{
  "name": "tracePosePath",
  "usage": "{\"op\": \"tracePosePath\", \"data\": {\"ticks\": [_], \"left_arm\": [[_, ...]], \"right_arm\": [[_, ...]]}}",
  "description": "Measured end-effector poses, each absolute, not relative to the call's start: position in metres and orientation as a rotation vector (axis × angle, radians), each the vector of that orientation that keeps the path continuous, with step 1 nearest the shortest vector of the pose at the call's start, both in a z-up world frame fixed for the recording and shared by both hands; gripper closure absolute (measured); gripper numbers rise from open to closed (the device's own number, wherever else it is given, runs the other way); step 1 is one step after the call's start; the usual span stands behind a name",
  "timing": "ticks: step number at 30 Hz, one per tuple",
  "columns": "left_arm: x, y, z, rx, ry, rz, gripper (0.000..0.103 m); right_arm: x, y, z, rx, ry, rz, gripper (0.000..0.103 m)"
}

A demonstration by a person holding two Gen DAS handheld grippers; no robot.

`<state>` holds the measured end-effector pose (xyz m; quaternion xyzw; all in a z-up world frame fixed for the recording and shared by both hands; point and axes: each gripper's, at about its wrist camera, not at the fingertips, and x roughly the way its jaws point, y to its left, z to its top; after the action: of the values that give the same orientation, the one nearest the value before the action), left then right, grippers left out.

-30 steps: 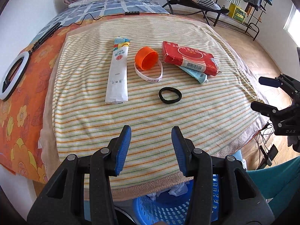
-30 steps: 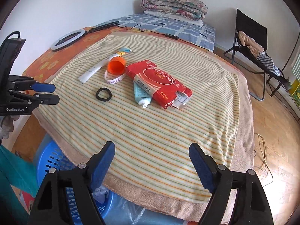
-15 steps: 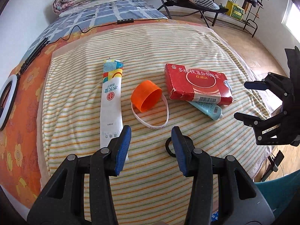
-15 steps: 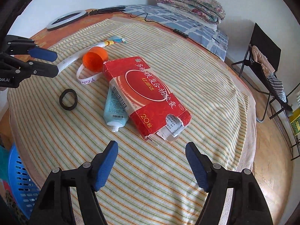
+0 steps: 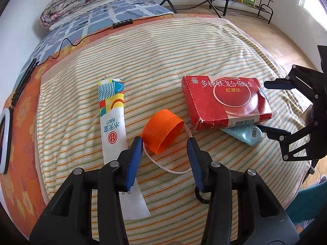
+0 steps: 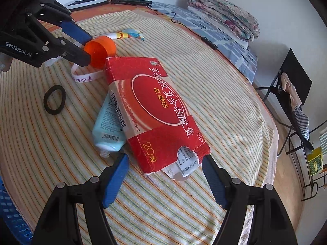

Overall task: Collect trash
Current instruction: 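Grasp the red box end with the right gripper while the left gripper grasps the orange cap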

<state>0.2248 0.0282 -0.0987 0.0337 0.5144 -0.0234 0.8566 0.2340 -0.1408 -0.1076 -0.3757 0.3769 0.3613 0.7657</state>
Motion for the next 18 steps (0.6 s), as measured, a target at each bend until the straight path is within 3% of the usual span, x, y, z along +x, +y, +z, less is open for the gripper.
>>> {"op": "tracePosePath", "data": {"ticks": [3,6,9,18], "left_arm": [[0.231,0.031,-0.1,0.075,1.084,-0.049,0.057],[0.234,0.032,-0.099,0.073,1.083,-0.055,0.058],[0.234,0.032,-0.099,0.081,1.081,-0.055,0.066],[0.235,0.031,-0.098,0.098,1.067,-0.045,0.065]], "right_arm": [[0.237,-0.138,-0.107,-0.793,0.849,0.818,0.048],[0.241,-0.137,-0.103,-0.768,0.855,0.827,0.057],[0.25,-0.143,-0.091,-0.67,0.879,0.847,0.057],[0.29,-0.161,-0.075,-0.381,0.981,0.855,0.057]]}}
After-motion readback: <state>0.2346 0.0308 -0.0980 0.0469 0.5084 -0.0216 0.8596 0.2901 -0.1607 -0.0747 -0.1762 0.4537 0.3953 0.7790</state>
